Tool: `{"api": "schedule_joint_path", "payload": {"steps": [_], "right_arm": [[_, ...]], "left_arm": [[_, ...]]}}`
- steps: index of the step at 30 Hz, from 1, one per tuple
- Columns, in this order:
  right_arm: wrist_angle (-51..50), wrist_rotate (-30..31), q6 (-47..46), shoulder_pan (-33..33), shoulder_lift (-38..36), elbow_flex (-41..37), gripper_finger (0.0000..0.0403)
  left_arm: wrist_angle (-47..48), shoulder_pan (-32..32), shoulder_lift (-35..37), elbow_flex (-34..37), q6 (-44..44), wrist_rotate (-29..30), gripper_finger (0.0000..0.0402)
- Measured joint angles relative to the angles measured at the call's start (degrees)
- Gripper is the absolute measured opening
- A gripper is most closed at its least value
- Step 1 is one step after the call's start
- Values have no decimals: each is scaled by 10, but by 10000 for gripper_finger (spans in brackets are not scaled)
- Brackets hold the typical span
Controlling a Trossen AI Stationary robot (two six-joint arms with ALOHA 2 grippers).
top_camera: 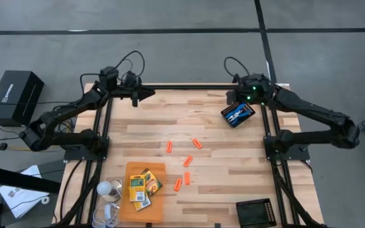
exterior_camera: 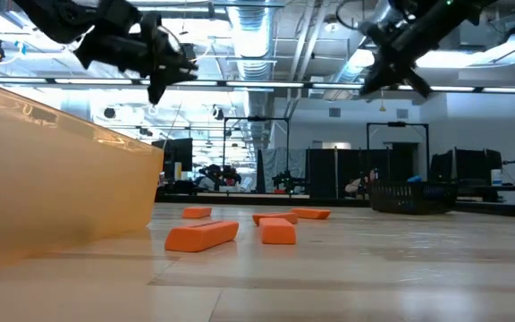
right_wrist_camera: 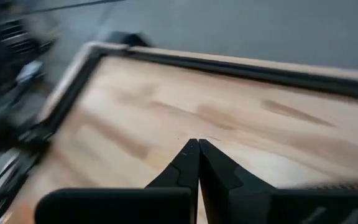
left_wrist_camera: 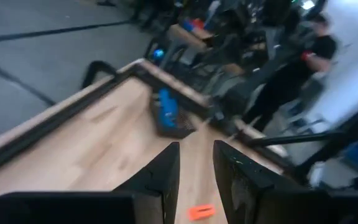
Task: Pick & Place School Supplies
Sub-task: Put the orange eraser into the bottom black bin
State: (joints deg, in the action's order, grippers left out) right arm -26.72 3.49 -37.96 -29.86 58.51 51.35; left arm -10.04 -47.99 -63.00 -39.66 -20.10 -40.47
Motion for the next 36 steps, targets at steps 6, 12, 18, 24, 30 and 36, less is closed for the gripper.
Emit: {"api": "schedule_joint_path", "payload": {"steps": [6, 12, 18, 24, 30, 36], "right_arm": [[72, -55, 85, 49, 0, 0, 0], [73, -84, 88, 76, 0, 0, 0], [59, -86, 21, 128, 31, 0, 0], [69, -126, -27, 201, 136, -1, 0], [141, -126, -77, 276, 241, 0, 0], [205, -90, -123, 331, 286, 0, 0]], "left_arm": [[-19, 53, 0, -7, -58, -25, 92], [-22, 115, 1, -31, -55, -23, 92], [-14, 162, -20, -31, -56, 0, 92], [-13, 211, -69, -31, -39, 2, 92], [-14, 280, -127, -30, -18, 10, 91], [-16, 353, -193, -30, -13, 42, 63]]}}
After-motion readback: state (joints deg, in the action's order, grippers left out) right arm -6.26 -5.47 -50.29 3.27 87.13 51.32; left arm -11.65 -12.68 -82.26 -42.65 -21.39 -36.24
